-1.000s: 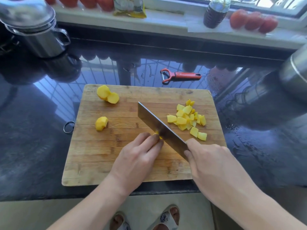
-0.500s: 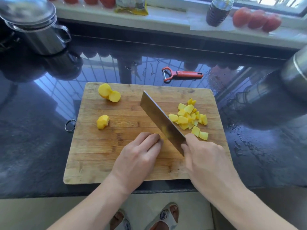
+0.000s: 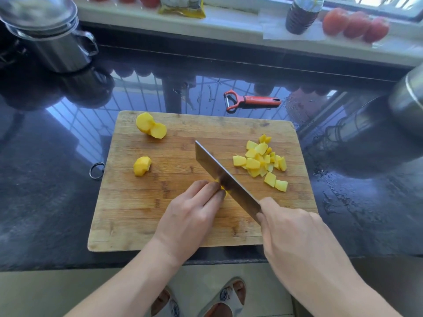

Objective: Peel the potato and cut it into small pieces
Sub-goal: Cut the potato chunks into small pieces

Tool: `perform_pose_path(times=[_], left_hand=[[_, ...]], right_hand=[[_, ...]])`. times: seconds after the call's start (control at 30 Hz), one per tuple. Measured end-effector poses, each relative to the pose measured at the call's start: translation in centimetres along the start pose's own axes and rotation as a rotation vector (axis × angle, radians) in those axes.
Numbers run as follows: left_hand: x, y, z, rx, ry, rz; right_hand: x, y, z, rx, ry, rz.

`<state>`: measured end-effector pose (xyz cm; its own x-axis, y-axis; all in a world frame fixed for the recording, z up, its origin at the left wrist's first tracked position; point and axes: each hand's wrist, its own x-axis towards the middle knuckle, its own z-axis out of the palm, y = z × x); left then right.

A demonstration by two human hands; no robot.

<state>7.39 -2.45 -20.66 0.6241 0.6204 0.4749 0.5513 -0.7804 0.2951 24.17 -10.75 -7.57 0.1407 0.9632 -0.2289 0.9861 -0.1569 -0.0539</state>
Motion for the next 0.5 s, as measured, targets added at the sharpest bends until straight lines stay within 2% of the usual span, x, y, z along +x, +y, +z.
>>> perform_pose_path(times=[0.23,0.5], left_hand=[[0.1,-0.1,0.1,-0.012,0.007,-0.006],[0.0,-0.2,-0.1,-0.029,0.008,-0.009]], right_hand=[[0.9,-1.5,0.3,0.057,-0.078,0.012],[3.3,-1.0,1.0,0.193,0.103,-0.037]])
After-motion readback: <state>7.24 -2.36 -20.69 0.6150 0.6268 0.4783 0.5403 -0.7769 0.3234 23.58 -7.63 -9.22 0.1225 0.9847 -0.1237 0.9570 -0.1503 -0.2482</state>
